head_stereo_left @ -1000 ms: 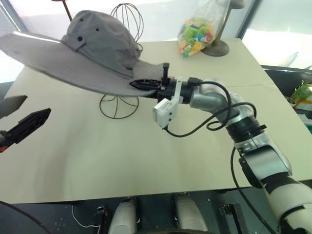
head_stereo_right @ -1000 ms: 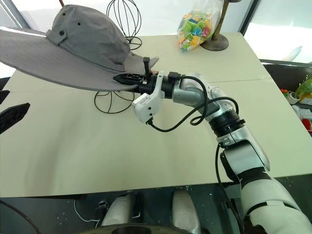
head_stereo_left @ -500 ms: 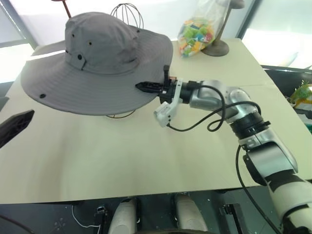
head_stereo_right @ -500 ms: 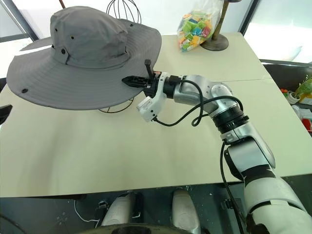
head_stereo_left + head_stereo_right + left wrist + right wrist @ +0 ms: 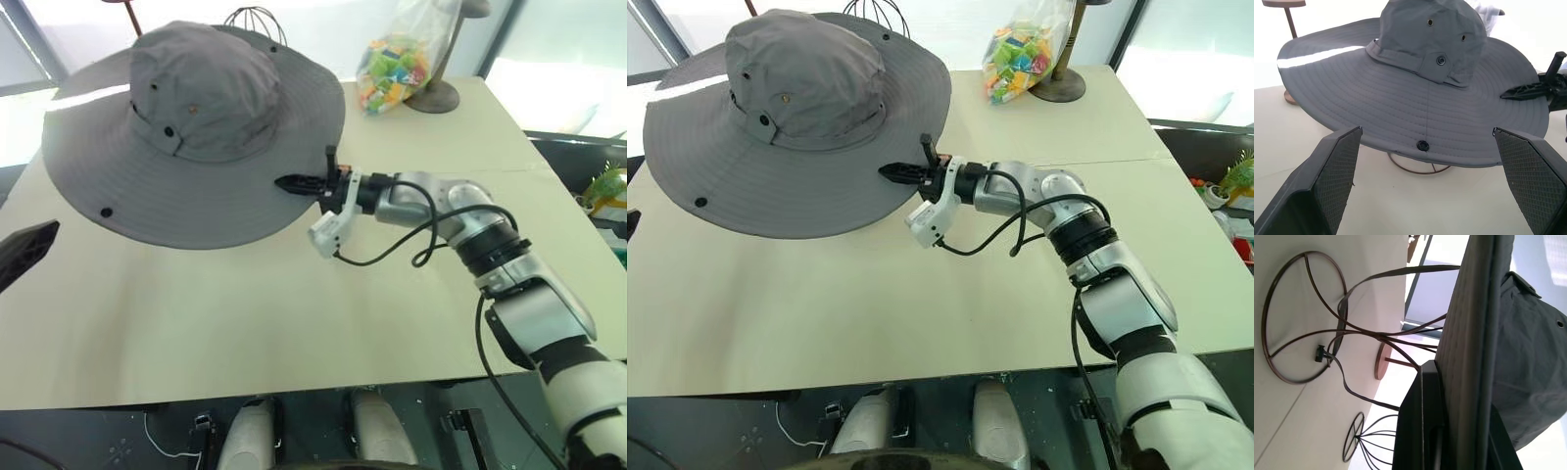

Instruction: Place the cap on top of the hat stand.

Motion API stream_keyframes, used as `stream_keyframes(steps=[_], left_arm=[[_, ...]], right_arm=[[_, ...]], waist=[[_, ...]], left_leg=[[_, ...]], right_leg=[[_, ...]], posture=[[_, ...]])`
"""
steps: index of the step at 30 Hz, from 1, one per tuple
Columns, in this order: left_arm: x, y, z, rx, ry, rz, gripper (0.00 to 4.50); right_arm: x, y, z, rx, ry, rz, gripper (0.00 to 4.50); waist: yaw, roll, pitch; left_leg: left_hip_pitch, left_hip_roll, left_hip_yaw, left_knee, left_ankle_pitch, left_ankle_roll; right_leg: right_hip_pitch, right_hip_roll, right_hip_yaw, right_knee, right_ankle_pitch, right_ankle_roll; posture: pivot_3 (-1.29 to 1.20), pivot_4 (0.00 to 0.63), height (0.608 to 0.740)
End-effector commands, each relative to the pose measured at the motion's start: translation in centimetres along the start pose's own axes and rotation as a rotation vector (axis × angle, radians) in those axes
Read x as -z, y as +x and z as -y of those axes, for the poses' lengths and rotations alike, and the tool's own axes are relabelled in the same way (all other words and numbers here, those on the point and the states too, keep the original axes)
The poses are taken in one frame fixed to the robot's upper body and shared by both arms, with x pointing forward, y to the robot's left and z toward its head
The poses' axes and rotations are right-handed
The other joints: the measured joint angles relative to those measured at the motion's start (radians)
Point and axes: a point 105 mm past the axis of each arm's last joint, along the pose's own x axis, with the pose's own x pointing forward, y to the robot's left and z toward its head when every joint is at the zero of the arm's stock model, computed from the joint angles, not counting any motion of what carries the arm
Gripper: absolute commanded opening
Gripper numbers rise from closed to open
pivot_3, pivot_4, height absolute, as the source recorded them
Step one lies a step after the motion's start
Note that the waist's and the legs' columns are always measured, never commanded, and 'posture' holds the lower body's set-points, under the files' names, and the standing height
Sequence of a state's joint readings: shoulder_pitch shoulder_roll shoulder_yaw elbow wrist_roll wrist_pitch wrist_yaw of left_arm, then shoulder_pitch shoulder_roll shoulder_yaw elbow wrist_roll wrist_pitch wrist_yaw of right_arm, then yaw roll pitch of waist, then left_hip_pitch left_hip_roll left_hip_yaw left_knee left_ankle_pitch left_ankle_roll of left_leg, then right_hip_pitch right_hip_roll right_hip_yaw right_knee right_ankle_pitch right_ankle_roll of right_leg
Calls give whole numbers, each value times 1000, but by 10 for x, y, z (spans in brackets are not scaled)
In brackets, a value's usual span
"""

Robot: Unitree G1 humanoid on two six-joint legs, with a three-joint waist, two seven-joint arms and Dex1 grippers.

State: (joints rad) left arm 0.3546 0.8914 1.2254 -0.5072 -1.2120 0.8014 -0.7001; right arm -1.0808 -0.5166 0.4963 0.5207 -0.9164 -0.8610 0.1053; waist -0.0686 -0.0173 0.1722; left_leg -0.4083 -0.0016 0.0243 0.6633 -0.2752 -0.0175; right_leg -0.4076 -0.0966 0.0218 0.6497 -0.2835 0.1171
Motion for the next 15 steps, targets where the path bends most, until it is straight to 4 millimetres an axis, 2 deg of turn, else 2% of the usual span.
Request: stream_keyframes(steps=[1,5,9,15], left_arm=[[-5,4,3,16,20,24,4500],[-5,9,2,26,22,30,4500],[-7,14,-1,33,26,42,4500],[-5,18,-1,43,26,45,4500]], right_arm=[[0,-3,37,86,-89,22,78],[-13,-2,51,83,-146,81,78],[-17,0,58,49,-139,99,78],[-11,-5,37,-66,-153,78,78]], waist=[[0,0,0],[-1,0,0],[-3,0,0],[1,0,0]], left_leg=[[0,0,0,0,0,0],[0,0,0,0,0,0],[0,1,0,0,0,0],[0,0,0,0,0,0]], right_leg=[[0,0,0,0,0,0],[0,0,0,0,0,0],[0,1,0,0,0,0],[0,0,0,0,0,0]], posture=[[0,150,739],[0,150,739],[0,150,739],[0,150,739]])
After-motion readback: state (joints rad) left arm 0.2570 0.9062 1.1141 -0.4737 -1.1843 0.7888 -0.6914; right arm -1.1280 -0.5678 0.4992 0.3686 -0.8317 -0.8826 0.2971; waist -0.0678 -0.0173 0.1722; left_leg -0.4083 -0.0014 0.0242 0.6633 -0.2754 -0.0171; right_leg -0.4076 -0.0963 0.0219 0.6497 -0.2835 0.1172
